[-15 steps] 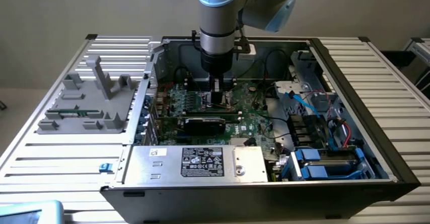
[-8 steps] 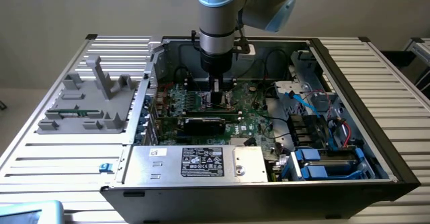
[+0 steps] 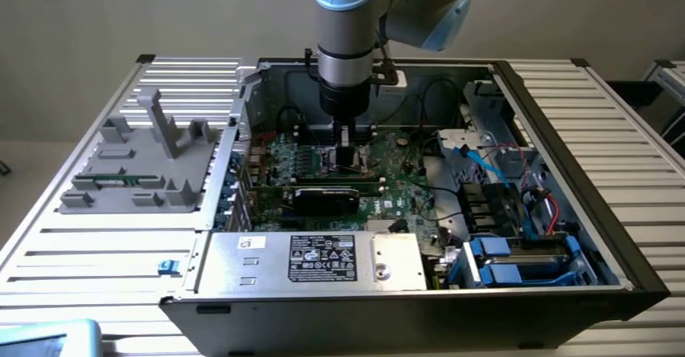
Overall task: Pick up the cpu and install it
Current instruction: 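Place the cpu into insertion slot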
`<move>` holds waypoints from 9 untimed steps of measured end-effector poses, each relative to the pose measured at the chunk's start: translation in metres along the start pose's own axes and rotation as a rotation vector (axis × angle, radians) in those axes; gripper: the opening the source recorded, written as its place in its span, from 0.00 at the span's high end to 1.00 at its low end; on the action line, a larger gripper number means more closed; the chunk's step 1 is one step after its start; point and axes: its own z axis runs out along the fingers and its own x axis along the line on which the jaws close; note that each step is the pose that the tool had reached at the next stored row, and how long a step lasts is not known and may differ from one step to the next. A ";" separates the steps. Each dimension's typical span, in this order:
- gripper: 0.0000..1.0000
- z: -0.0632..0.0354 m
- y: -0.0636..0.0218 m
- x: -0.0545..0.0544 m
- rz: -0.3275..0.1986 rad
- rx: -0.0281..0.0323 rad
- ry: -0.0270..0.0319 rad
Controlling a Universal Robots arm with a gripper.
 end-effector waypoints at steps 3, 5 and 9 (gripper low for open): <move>0.44 0.0000 0.0000 0.000 0.000 -0.0009 0.0000; 0.44 0.0001 0.0000 0.000 0.000 -0.0020 0.0006; 0.44 0.0002 -0.0003 0.000 0.000 -0.0043 0.0010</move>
